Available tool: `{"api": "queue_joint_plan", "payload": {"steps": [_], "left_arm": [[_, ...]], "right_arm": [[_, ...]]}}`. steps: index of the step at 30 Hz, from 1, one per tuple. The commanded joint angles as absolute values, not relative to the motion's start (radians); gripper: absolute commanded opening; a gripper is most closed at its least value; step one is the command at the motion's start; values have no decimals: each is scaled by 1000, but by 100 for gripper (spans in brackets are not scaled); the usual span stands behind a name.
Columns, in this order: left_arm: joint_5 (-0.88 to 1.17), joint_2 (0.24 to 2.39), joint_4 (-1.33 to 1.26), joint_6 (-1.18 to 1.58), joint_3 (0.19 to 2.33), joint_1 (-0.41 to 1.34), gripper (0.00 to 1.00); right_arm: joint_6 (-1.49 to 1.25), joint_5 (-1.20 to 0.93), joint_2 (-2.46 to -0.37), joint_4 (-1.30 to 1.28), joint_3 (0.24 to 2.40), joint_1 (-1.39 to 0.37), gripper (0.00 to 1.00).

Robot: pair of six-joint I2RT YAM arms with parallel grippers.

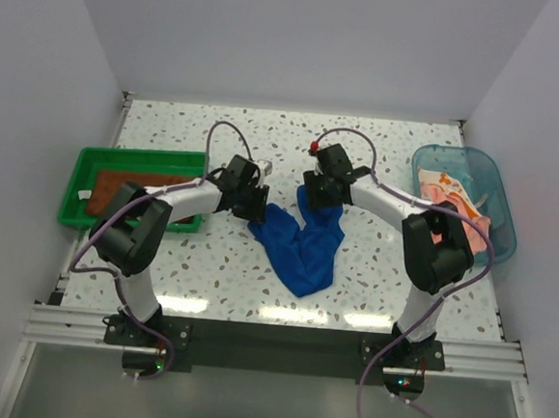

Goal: Fold and stack the towels
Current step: Flatten out the crumpled towel

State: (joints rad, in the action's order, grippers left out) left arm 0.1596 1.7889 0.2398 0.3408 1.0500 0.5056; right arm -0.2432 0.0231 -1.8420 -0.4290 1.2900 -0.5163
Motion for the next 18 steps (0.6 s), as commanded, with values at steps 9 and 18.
{"api": "queue_joint_plan", "payload": {"steps": [9,18], "left_arm": [[-18,1620,334,316,1040,535,0],[-176,1261,520,360,1060,534,0]], "right_arm": [[-235,147,-1755,-460,1400,-396,0],[-282,186,-1764,-534,1595,-276,18]]}}
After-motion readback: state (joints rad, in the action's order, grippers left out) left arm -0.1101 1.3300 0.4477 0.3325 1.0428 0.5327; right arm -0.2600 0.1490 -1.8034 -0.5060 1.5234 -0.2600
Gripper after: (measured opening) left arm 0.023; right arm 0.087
